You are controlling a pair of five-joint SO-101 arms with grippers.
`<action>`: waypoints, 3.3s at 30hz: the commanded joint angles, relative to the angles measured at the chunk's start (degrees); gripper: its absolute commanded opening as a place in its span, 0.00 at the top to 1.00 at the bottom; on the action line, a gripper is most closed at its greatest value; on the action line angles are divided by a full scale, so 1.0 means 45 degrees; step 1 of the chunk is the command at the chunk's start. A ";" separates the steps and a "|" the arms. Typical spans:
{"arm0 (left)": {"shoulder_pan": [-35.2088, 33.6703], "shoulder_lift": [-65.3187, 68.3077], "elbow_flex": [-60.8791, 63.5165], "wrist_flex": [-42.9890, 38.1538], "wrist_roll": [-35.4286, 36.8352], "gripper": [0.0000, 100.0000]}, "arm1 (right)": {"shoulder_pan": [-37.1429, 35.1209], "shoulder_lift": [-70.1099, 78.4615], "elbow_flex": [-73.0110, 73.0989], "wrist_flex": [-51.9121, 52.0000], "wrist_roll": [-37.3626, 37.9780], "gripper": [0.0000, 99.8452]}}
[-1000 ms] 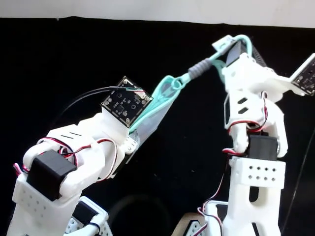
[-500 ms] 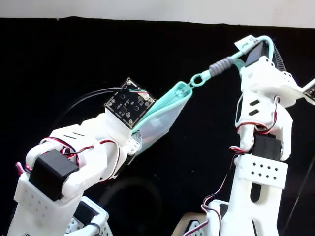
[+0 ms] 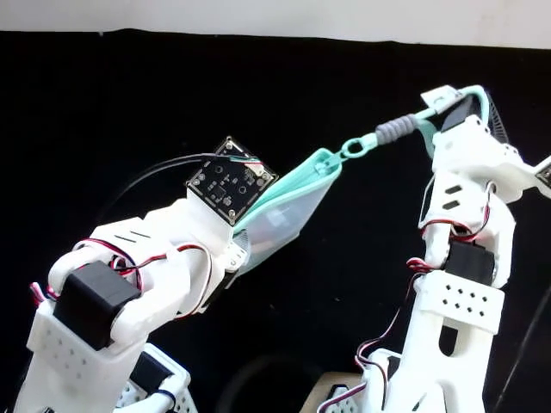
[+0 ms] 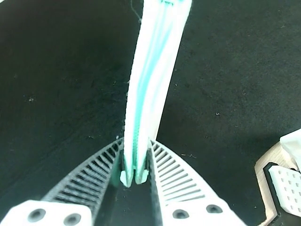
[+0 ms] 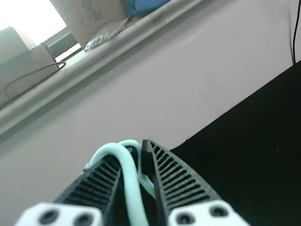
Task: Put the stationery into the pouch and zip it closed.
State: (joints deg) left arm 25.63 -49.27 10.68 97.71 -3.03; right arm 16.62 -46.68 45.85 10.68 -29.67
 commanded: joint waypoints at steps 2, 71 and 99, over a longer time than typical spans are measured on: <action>-0.0147 -0.0205 -0.0264 0.0274 -0.0020 0.99 | -0.1612 -0.0107 -0.0068 0.1495 0.2247 0.85; -0.3096 -0.0049 0.7980 -1.0999 -0.1289 0.89 | -0.6945 -0.0127 -0.0186 1.2103 0.3477 0.80; 0.0244 -0.0147 0.8664 -0.8107 -0.0703 0.77 | -0.6867 -0.0127 -0.0186 1.2083 0.3458 0.80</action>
State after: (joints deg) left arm 27.03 -49.27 51.21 60.97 -6.90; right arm -14.07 -46.59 45.85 65.01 -14.46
